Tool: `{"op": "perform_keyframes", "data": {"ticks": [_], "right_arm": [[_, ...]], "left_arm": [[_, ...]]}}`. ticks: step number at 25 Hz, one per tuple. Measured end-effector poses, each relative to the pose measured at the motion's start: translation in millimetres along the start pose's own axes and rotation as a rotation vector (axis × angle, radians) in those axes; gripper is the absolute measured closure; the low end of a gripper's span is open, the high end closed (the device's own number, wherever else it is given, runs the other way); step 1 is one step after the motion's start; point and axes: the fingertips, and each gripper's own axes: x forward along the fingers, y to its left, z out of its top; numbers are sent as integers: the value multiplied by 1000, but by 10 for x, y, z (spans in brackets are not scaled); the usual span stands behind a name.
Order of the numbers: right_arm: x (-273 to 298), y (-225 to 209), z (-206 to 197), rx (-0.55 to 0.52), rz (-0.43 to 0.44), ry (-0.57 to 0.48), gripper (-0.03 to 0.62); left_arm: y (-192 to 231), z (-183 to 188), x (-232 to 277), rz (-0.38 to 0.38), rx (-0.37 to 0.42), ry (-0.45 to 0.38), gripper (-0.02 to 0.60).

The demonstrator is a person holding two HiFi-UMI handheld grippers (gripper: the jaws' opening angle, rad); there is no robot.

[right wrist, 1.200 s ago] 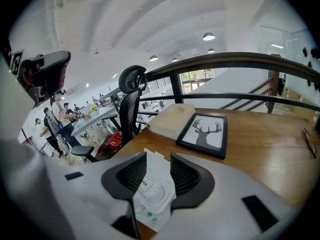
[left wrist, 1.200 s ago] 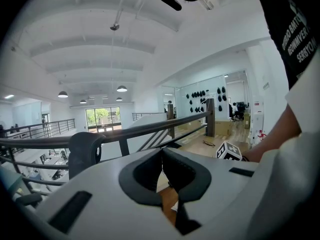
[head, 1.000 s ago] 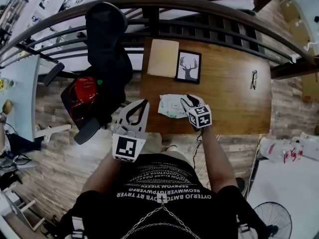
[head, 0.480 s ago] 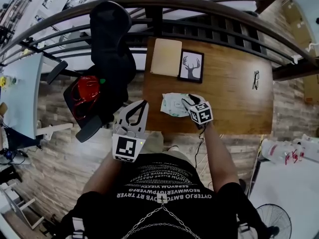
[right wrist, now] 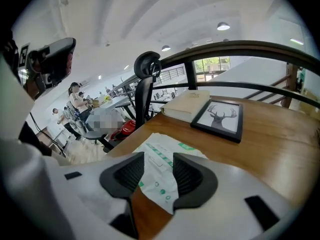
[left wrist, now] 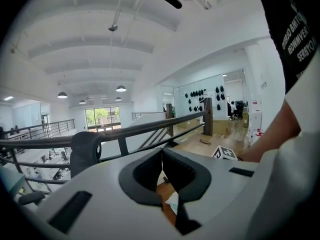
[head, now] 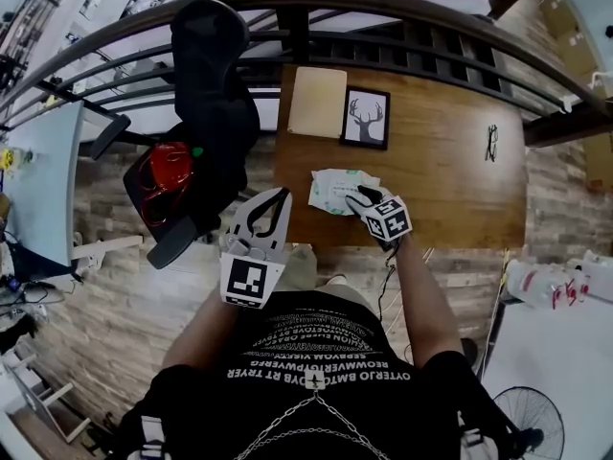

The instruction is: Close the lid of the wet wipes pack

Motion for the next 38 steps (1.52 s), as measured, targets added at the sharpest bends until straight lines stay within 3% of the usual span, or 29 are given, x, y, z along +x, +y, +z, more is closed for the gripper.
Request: {"op": "perform_keyframes", "data": {"ticks": [6,11,16,23,31,34,38], "right_arm": [[86,196,-187,-51,53,62,401],[220,219,-210,73,91,41,411],[286,56,-270,94,-16,54,559],[339,58,-310,-43,-123,100,571],[350,83,-314,-96,-171,100,572],[280,66,-259,-74,-196,50,576],[-21,66,-50,-51,-245,-110,579]], "left_arm": [[-13,-39,-107,18,20,16,554],[-1,-77,-167,32,24,32,554],[-79,-139,-202,22,37,50,554],[-135,-187,-221,14,49,59,554],[-195,-178,-254,16,49,47,554],[-217,-119,-285,20,42,29,554],[-232,-27,-370,33,37,-2,554]]}}
